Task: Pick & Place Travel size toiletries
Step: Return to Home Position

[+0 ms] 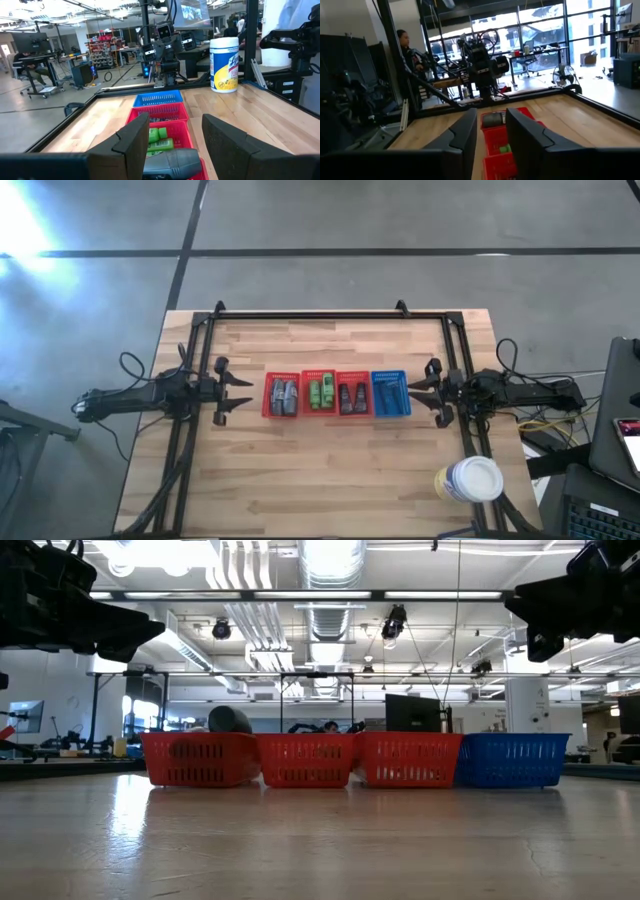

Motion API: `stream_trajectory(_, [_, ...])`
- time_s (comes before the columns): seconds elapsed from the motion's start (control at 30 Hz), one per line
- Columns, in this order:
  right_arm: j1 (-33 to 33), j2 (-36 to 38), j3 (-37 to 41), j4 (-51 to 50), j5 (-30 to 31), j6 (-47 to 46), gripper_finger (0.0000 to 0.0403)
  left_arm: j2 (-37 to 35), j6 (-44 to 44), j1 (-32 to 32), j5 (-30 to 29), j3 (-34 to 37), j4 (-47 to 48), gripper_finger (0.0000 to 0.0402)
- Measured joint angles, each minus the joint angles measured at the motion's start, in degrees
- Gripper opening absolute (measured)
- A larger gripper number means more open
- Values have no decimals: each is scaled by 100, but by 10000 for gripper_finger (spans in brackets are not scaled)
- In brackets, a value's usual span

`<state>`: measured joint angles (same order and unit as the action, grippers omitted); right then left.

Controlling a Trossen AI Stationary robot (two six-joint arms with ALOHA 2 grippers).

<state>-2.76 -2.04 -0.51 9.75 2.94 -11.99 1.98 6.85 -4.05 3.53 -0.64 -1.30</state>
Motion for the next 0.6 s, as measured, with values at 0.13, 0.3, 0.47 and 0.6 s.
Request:
stream_trajectory(0.13, [0,-2,0,-3,0,-2,85,0,0,2,0,0,0,188])
stream_trajectory(0.3, [0,-1,0,-7,1,-2,68,0,0,1,0,0,0,188])
stream_trajectory(0.47, [0,0,0,-7,2,0,54,0,0,0,0,0,0,188])
stream_trajectory(0.6, [0,-2,0,-7,2,0,46,0,0,0,0,0,0,188])
